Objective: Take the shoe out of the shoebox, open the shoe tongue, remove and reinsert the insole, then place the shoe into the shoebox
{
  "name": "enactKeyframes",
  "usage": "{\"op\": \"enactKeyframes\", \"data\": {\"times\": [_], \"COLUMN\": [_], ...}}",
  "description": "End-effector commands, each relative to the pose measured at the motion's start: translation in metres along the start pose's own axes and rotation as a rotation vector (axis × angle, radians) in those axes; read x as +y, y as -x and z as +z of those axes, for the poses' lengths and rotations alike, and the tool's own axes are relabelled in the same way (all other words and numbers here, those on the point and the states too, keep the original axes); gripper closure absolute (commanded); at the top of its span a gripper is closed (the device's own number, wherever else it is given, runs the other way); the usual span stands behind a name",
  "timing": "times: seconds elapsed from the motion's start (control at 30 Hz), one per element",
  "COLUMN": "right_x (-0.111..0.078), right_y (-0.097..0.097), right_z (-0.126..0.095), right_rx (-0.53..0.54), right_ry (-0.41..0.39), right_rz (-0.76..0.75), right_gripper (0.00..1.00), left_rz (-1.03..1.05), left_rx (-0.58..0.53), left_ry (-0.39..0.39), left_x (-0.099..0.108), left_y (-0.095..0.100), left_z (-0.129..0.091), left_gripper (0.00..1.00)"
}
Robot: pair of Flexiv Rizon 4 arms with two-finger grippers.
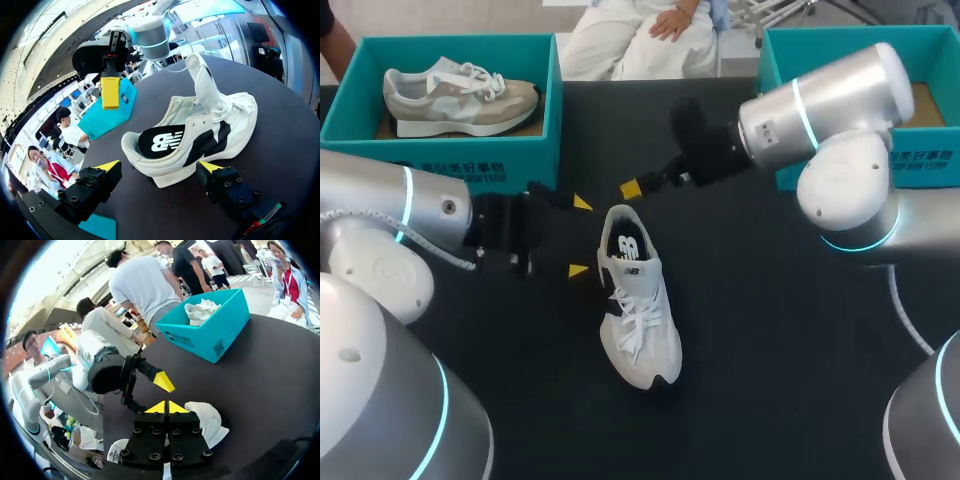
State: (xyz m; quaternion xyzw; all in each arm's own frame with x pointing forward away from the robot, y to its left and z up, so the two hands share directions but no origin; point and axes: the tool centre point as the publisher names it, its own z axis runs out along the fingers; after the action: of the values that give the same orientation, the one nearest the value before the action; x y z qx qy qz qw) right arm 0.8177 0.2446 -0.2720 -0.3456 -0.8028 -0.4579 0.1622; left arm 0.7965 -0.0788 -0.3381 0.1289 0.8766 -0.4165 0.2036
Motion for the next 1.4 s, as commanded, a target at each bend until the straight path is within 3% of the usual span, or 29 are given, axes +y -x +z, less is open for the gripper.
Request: {"op": "enactKeyframes", "data": {"times": [0.03, 0.5, 0.63, 1.1, 1.4], "right_x": [-0.006, -0.006, -0.006, -0.039, -0.046], "right_y": [0.0, 0.0, 0.0, 0.005, -0.002], "right_z": [0.006, 0.006, 0.006, 0.009, 0.009], "right_rx": [-0.298, -0.298, -0.298, -0.694, -0.814], "right_ry": [-0.154, -0.154, -0.154, -0.188, -0.202], "right_rz": [0.129, 0.129, 0.129, 0.251, 0.264], "right_gripper": [1.0, 1.0, 1.0, 1.0, 1.0], "left_rz": [-0.005, 0.004, -0.01, -0.016, -0.028], "left_rx": [0.02, 0.101, 0.115, 0.086, 0.093], "left_ry": [0.009, 0.115, 0.109, 0.139, 0.132], "left_x": [0.004, 0.024, 0.03, 0.05, 0.052], "left_y": [0.002, 0.012, 0.017, 0.027, 0.034], "left_z": [-0.029, -0.075, -0.095, -0.137, -0.15], "left_gripper": [0.0, 0.0, 0.0, 0.0, 0.0]}}
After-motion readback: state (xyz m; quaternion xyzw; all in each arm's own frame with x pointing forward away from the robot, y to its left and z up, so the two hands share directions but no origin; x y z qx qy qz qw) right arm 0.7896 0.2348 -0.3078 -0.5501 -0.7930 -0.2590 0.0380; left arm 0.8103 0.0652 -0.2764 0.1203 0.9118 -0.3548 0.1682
